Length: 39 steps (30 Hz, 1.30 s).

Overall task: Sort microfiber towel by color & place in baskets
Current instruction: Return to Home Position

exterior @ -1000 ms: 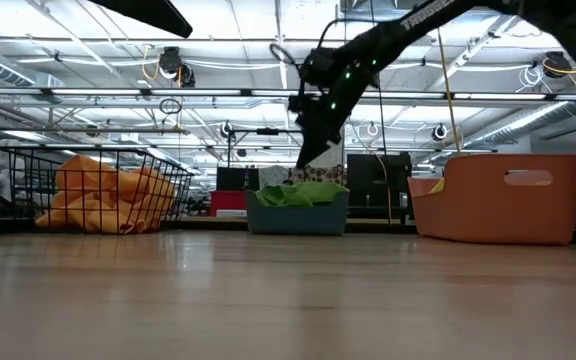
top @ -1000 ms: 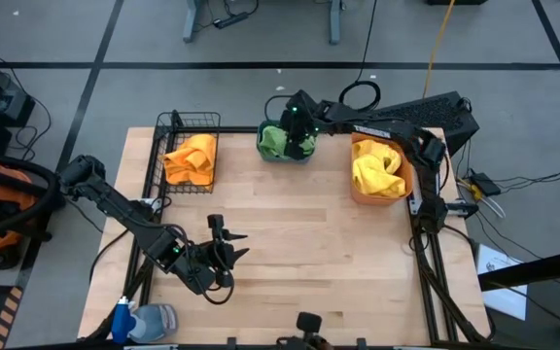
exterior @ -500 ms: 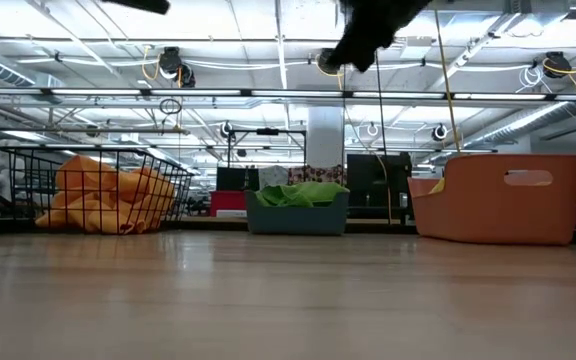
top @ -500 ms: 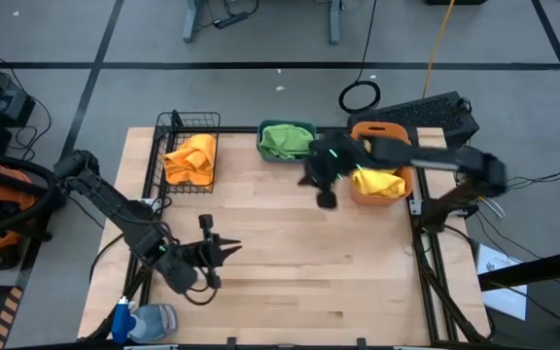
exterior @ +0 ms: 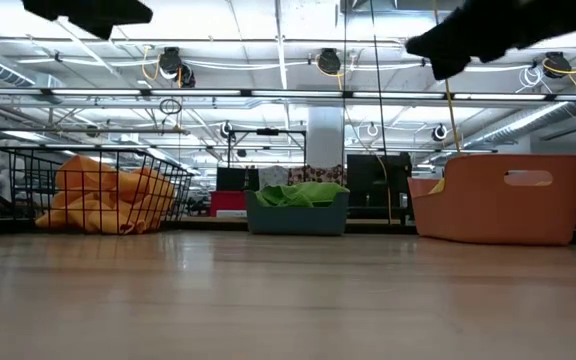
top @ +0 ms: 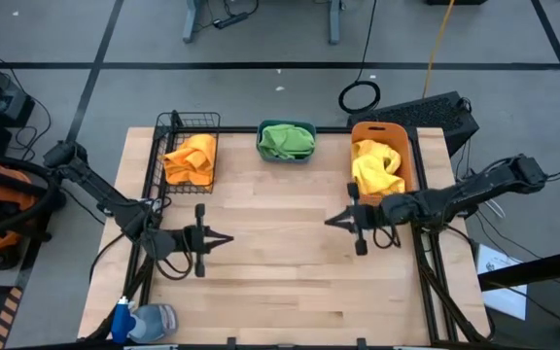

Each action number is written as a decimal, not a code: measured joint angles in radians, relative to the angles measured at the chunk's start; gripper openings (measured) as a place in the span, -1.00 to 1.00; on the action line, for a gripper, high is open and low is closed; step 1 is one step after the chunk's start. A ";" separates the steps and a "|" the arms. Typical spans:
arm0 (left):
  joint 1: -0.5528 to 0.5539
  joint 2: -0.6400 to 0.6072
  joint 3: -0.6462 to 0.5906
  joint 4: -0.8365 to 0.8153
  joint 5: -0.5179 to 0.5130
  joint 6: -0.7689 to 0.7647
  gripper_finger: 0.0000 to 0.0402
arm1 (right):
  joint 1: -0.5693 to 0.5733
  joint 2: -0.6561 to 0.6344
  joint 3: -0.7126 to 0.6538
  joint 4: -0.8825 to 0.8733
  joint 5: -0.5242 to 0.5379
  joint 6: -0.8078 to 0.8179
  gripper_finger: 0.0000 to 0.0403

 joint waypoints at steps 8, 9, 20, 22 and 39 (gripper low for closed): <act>0.000 -0.046 -0.153 0.157 -0.001 0.006 -0.97 | 0.067 -0.005 -0.182 0.226 0.000 -0.003 -1.00; 0.002 -0.050 -0.173 0.175 -0.001 0.003 -0.97 | 0.070 -0.007 -0.203 0.248 -0.002 -0.003 -1.00; -0.001 -0.114 -0.283 0.294 -0.030 0.041 -0.97 | 0.067 -0.019 -0.383 0.441 -0.052 0.002 -1.00; -0.001 -0.138 -0.315 0.305 -0.031 0.060 -0.97 | 0.067 -0.021 -0.410 0.469 -0.052 -0.003 -1.00; 0.003 -0.432 -0.548 0.447 0.147 0.133 -0.99 | 0.059 -0.047 -0.485 0.520 -0.058 -0.024 -1.00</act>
